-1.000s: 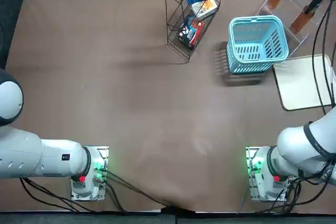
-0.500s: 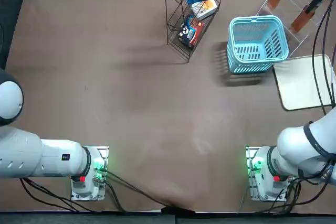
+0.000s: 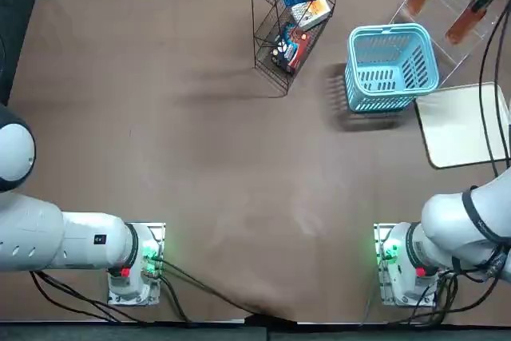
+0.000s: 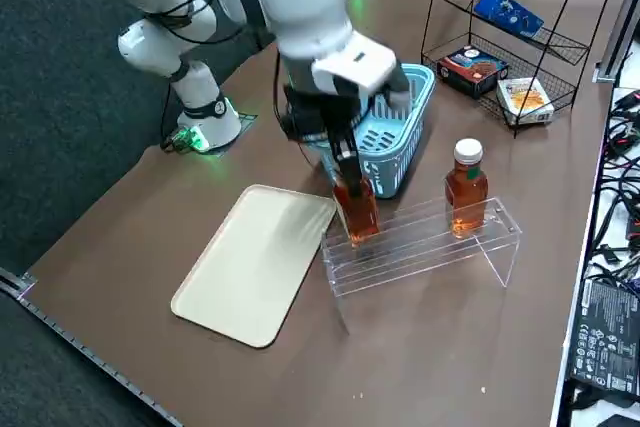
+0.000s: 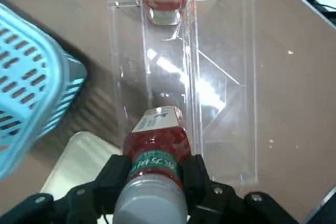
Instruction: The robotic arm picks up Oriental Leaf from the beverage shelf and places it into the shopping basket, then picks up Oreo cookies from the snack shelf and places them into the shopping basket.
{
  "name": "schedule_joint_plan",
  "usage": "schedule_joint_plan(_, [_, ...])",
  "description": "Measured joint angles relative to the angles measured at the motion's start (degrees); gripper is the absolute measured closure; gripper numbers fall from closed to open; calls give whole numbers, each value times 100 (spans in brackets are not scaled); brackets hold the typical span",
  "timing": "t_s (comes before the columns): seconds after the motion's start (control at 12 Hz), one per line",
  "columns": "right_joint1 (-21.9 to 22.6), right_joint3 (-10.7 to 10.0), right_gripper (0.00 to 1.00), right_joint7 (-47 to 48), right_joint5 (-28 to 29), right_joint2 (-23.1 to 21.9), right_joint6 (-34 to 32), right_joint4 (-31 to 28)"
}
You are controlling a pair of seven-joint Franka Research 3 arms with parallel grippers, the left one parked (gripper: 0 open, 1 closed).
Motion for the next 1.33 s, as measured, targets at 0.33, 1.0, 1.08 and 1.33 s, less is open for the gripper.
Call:
schedule_joint_plan(0.33, [30,16,44,744,1,-600,-1320,519])
schedule_joint_plan(1.0, [834,56,44,3074,-8,-1227,-2240,366])
schedule_joint_plan(1.08, [952,59,44,3381,-11,-1276,-2239,247])
schedule_joint_plan(1.33, [1393,70,44,4333,-11,-1469,-2181,-174])
